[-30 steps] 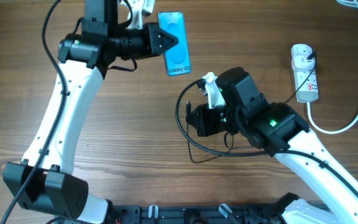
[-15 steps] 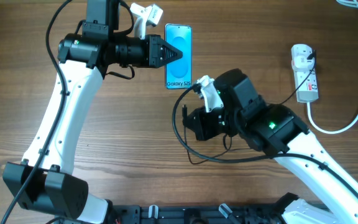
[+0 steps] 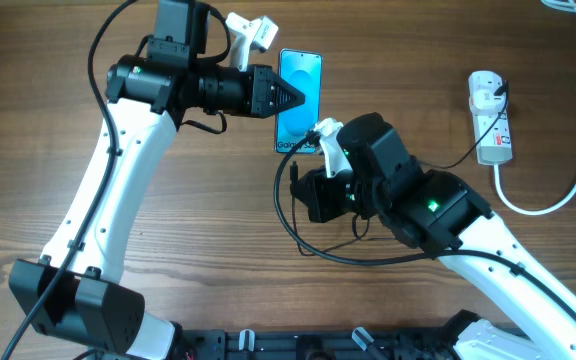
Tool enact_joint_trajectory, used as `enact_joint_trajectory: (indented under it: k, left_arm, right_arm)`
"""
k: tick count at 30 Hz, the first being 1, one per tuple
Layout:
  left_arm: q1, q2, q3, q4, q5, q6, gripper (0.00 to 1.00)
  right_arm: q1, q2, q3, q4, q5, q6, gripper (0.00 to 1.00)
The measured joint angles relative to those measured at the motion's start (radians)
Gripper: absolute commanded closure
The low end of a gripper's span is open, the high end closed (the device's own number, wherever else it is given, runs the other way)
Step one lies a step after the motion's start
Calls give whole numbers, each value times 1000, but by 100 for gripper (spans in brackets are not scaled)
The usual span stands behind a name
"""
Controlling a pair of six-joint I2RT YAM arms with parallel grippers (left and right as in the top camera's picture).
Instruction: Plug charger to phone and switch on socket
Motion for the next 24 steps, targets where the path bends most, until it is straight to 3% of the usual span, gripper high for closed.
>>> enact_joint_trajectory:
  k: [24]
  left_arm:
    - [0,0,0,-2,-2,23,96]
  right_arm:
    - [0,0,0,29,34,8,95]
